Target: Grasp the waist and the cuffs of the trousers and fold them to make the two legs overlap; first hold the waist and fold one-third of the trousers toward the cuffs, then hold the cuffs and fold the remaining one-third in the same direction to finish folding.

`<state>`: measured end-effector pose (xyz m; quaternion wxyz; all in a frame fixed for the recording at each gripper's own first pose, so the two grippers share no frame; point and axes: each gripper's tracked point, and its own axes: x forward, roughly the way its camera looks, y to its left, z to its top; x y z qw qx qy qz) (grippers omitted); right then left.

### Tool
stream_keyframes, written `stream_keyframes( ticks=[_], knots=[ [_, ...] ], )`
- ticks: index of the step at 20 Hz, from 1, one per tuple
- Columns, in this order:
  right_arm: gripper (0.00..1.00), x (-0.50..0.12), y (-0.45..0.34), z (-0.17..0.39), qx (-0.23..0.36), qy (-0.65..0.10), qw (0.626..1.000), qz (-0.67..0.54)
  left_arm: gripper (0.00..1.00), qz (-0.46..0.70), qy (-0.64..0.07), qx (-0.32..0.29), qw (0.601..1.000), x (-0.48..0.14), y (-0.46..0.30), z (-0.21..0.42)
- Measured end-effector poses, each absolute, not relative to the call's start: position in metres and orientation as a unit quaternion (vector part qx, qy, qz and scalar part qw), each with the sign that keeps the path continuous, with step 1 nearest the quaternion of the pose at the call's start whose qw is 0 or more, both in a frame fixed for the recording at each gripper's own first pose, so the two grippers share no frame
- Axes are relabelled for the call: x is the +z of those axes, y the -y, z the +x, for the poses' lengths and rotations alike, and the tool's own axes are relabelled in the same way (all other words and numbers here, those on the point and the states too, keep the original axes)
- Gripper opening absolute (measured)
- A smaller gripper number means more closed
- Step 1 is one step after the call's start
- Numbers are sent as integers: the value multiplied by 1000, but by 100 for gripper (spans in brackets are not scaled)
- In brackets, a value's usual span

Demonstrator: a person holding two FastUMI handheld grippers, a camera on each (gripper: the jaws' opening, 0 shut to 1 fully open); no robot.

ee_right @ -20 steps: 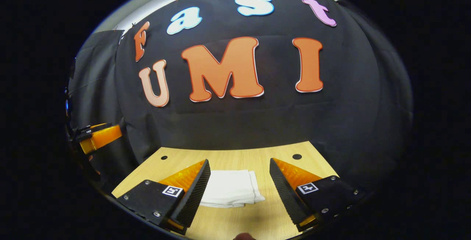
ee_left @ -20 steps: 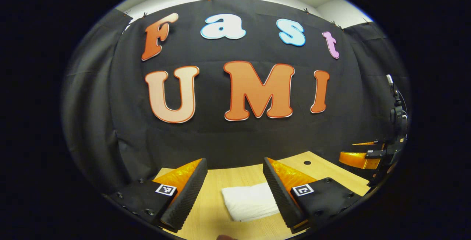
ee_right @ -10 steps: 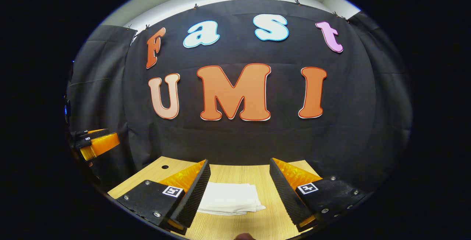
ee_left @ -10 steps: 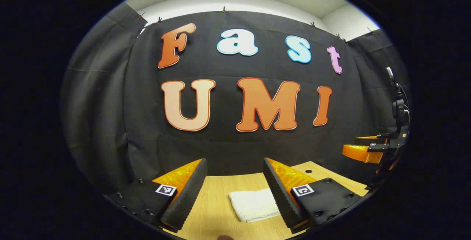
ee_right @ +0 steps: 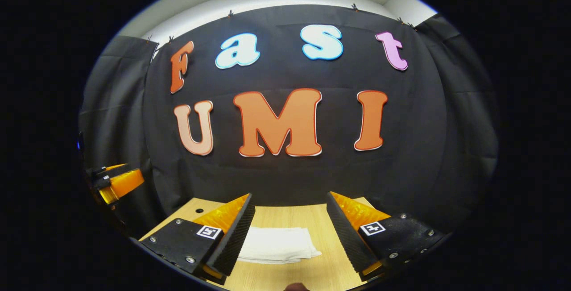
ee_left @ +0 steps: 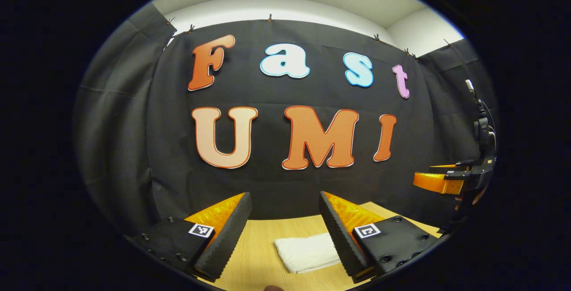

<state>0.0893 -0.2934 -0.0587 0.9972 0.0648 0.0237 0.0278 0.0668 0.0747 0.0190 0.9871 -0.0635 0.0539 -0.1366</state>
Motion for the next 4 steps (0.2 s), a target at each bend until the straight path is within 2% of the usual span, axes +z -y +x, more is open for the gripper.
stream_keyframes(
  ticks=[1, 4],
  knots=[
    [97, -64, 296, 83, 26, -25, 998, 58, 96, -61, -52, -135, 988, 19, -76, 63],
    [97, -71, 295, 65, 21, -31, 999, 35, 98, -53, -44, -130, 989, 24, -80, 54]
  ],
)
